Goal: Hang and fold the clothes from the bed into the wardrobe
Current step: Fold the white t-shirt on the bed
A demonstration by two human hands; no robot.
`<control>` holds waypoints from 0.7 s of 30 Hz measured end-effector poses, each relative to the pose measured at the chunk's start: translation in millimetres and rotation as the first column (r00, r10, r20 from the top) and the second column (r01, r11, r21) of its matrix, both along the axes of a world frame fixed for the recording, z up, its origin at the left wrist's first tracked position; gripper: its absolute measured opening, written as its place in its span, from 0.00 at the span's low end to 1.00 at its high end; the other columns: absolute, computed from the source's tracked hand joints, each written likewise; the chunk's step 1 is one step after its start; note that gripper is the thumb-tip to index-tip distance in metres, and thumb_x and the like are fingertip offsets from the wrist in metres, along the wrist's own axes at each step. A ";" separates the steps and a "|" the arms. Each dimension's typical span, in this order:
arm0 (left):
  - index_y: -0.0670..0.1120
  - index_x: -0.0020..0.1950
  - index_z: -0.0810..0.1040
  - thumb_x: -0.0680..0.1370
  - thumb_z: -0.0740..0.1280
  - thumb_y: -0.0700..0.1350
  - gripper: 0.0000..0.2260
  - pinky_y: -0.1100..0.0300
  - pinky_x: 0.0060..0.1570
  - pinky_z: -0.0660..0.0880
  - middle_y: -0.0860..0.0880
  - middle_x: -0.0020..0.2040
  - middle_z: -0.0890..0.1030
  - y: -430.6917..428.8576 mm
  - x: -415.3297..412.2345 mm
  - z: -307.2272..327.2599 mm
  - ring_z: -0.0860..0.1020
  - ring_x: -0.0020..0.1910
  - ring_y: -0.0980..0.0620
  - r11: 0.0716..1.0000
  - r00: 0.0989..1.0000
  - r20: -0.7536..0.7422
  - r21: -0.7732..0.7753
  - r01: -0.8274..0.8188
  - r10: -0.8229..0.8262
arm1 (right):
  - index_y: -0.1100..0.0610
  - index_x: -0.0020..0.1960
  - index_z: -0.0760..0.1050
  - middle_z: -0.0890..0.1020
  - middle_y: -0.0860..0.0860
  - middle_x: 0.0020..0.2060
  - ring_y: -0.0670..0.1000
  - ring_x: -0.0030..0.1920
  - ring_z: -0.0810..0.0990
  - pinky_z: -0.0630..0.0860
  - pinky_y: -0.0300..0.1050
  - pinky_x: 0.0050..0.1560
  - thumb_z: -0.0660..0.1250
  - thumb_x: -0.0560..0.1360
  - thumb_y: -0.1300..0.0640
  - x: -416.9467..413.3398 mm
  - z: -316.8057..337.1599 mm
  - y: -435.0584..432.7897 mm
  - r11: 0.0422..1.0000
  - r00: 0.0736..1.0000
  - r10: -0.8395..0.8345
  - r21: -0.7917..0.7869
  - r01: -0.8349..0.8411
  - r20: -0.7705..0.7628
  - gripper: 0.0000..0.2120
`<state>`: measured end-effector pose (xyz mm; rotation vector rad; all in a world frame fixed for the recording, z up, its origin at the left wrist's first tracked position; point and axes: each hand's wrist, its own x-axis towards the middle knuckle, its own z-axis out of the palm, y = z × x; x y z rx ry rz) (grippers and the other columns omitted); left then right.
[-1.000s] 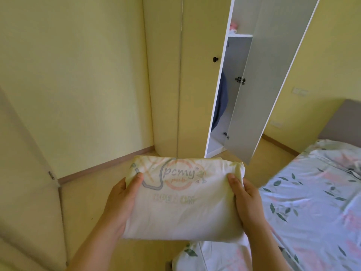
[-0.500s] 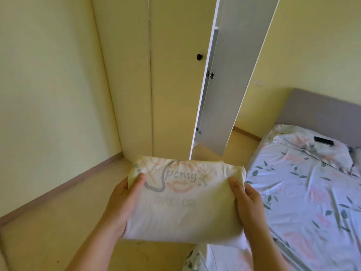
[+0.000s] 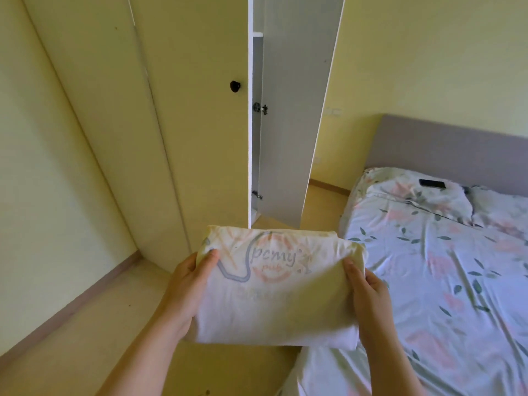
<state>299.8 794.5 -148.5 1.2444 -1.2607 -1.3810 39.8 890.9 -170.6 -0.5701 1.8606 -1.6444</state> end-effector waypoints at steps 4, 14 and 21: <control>0.52 0.47 0.84 0.80 0.65 0.52 0.09 0.47 0.61 0.75 0.52 0.48 0.86 -48.5 -21.8 -8.6 0.82 0.54 0.49 0.995 0.995 0.004 0.015 0.102 -0.102 | 0.60 0.35 0.76 0.74 0.49 0.28 0.51 0.34 0.71 0.66 0.46 0.36 0.66 0.78 0.49 -13.0 -5.0 -24.4 0.996 0.996 -0.091 -0.007 0.091 0.021 0.18; 0.48 0.49 0.83 0.80 0.65 0.52 0.10 0.46 0.60 0.74 0.49 0.49 0.85 -191.7 -58.2 -22.3 0.81 0.54 0.47 0.951 0.951 0.005 0.016 0.309 -0.309 | 0.56 0.31 0.70 0.70 0.46 0.23 0.51 0.31 0.69 0.63 0.45 0.34 0.66 0.78 0.49 -13.9 -3.7 -111.2 0.950 0.951 -0.307 0.054 0.308 -0.014 0.20; 0.49 0.49 0.83 0.79 0.66 0.52 0.10 0.51 0.58 0.75 0.51 0.48 0.86 -259.8 -98.9 -22.8 0.81 0.53 0.52 0.891 0.891 -0.014 0.037 0.453 -0.453 | 0.62 0.41 0.79 0.81 0.58 0.36 0.55 0.39 0.77 0.71 0.48 0.41 0.66 0.79 0.49 -19.4 5.0 -147.2 0.900 0.903 -0.428 0.074 0.429 -0.026 0.17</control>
